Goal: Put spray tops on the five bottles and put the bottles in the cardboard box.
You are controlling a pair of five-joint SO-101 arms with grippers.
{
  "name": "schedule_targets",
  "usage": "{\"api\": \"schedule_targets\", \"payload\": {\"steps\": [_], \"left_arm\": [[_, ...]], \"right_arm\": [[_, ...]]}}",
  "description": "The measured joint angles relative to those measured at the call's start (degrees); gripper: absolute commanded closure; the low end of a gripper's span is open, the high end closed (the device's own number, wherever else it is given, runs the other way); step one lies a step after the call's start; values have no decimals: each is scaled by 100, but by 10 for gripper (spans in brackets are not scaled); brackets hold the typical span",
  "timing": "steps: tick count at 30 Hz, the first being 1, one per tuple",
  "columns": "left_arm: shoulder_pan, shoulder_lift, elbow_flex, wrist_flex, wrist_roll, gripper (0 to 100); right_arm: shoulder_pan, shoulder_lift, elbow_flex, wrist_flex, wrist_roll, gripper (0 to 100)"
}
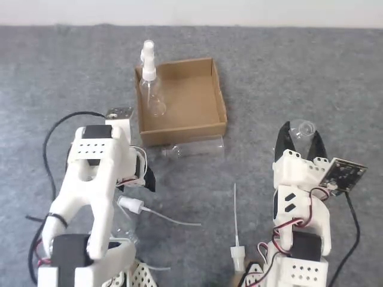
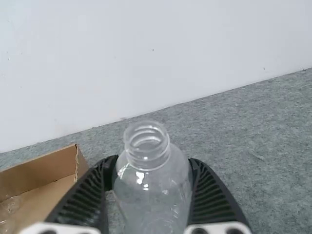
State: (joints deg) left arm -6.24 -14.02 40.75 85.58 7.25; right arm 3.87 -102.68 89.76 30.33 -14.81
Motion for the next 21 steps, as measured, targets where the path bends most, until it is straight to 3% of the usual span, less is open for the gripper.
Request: {"api": "schedule_targets", "payload": {"steps": [10, 21], "left_arm": [[501, 607, 229, -62, 0, 713], [888, 2013, 167, -844, -26, 713]], "right_arm": [[0, 0, 0, 0, 0, 983], [0, 0, 0, 0, 0, 983]]}}
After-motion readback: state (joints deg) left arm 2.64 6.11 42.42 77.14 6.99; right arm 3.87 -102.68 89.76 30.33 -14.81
